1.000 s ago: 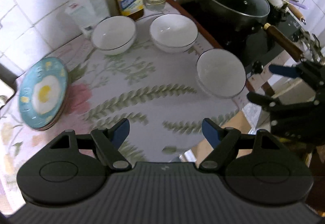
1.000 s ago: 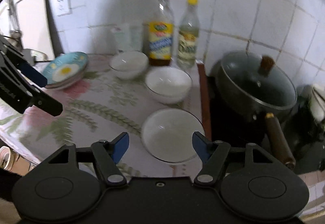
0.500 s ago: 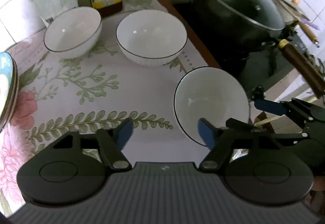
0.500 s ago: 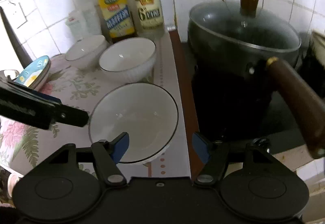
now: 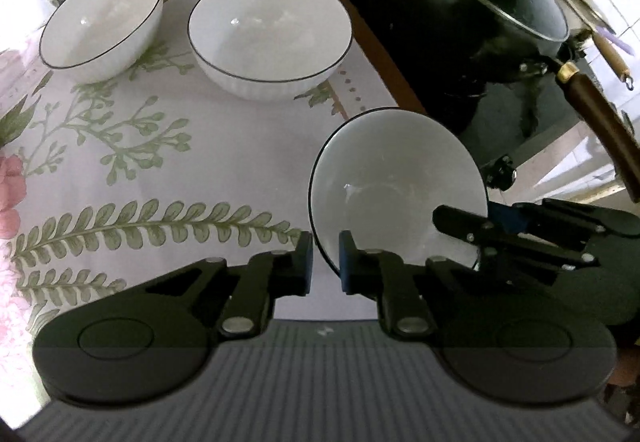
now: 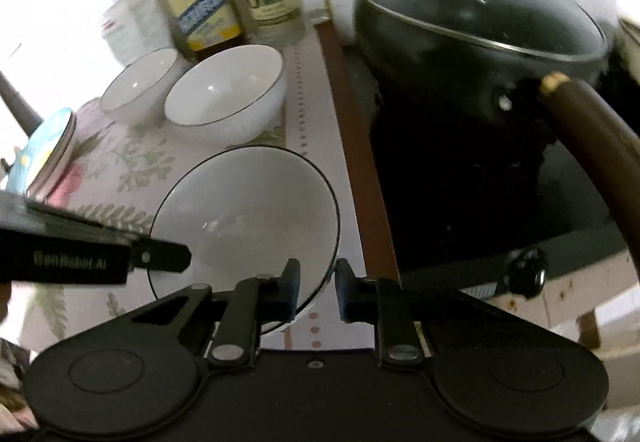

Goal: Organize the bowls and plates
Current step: 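Close both grippers on the white bowl rim, then carry the white bowl beside the plate stack, lower it, open both grippers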

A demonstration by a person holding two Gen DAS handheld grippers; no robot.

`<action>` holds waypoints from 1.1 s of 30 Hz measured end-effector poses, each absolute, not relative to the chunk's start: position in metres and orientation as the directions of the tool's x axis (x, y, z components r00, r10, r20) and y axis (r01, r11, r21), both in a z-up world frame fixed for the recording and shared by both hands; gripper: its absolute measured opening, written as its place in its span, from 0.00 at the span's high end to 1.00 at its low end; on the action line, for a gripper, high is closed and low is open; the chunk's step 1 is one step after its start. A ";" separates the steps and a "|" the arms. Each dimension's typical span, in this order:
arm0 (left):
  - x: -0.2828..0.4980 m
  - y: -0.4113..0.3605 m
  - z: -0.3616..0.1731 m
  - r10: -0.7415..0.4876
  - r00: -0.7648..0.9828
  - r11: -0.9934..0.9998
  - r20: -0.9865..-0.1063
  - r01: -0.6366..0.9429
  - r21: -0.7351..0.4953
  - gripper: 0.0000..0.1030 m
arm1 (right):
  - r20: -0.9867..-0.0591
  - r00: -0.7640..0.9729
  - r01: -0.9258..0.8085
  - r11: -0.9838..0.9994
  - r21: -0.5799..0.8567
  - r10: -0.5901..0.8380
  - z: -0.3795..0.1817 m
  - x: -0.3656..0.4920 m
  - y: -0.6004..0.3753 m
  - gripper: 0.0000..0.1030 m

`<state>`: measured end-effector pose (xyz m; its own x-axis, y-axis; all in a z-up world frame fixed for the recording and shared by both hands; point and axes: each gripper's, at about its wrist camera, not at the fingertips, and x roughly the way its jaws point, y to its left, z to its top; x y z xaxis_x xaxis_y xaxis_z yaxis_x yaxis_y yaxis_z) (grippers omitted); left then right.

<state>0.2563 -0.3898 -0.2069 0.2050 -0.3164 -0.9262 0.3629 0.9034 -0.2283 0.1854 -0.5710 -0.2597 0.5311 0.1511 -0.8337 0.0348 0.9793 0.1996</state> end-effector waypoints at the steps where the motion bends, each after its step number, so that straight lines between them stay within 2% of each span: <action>1: 0.255 -0.388 -0.206 -0.315 0.200 0.905 -0.928 0.358 -0.230 0.89 | -0.835 0.530 0.035 0.980 0.195 0.147 -0.257 0.184 -0.569 0.80; 11: 0.236 -0.329 -0.174 -0.311 0.192 0.924 -0.931 0.290 -0.248 0.88 | -0.837 0.509 -0.054 0.979 0.199 0.199 -0.219 0.179 -0.521 0.80; 23: 0.228 -0.216 -0.124 -0.239 0.309 0.969 -0.921 0.140 -0.204 0.89 | -0.822 0.467 -0.270 0.938 0.219 0.327 -0.174 0.201 -0.418 0.80; 33: 0.247 -0.159 -0.136 -0.185 0.328 0.983 -0.926 0.041 -0.181 0.89 | -0.837 0.402 -0.364 0.903 0.227 0.372 -0.183 0.235 -0.360 0.80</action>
